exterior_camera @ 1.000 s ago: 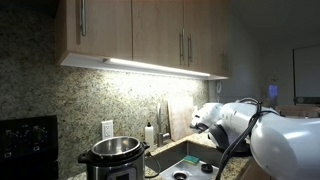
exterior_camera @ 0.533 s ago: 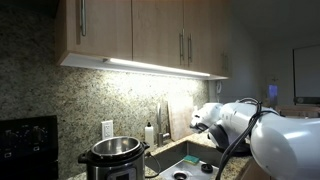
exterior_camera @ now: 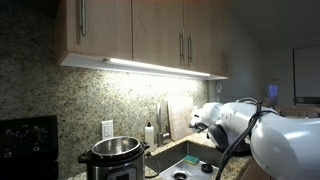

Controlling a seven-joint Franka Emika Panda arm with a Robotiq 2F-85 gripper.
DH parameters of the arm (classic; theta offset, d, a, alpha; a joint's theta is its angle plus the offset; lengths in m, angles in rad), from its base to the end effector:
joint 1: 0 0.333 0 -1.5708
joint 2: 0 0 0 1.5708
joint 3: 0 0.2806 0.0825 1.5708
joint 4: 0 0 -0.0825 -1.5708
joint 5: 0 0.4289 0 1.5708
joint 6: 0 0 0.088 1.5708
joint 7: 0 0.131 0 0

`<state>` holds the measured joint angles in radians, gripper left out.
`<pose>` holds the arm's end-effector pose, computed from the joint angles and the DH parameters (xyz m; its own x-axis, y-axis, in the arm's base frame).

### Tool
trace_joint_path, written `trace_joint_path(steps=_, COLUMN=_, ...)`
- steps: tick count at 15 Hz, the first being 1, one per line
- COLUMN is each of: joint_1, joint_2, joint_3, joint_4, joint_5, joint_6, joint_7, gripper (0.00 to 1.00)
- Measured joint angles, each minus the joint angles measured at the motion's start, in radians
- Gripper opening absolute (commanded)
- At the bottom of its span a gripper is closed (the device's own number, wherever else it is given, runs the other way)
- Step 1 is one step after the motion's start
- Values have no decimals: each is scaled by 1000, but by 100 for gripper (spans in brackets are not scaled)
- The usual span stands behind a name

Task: Remove the lid from the top of the electric cooker

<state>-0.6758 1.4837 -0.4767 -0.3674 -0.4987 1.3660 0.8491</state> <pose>0.4504 -0.6176 0.1614 0.1102 -0.9166 0.3842 -0.5501 0.2657 0.7917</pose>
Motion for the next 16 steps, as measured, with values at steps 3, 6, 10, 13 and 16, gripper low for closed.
trace_joint_path(steps=3, joint_1=0, joint_2=-2, joint_3=-14, joint_4=0, joint_5=0, joint_6=0, joint_7=0, gripper=98)
trace_joint_path(steps=6, joint_1=1, joint_2=-5, joint_3=-21, joint_4=1, joint_5=0, joint_6=1, joint_7=0, gripper=100)
trace_joint_path(steps=10, joint_1=14, joint_2=-6, joint_3=-25, joint_4=3, joint_5=0, joint_6=23, joint_7=0, gripper=100)
trace_joint_path(steps=13, joint_1=35, joint_2=-6, joint_3=-28, joint_4=2, joint_5=0, joint_6=26, joint_7=0, gripper=100)
trace_joint_path(steps=16, joint_1=51, joint_2=-3, joint_3=-39, joint_4=-1, joint_5=-2, joint_6=26, joint_7=0, gripper=100)
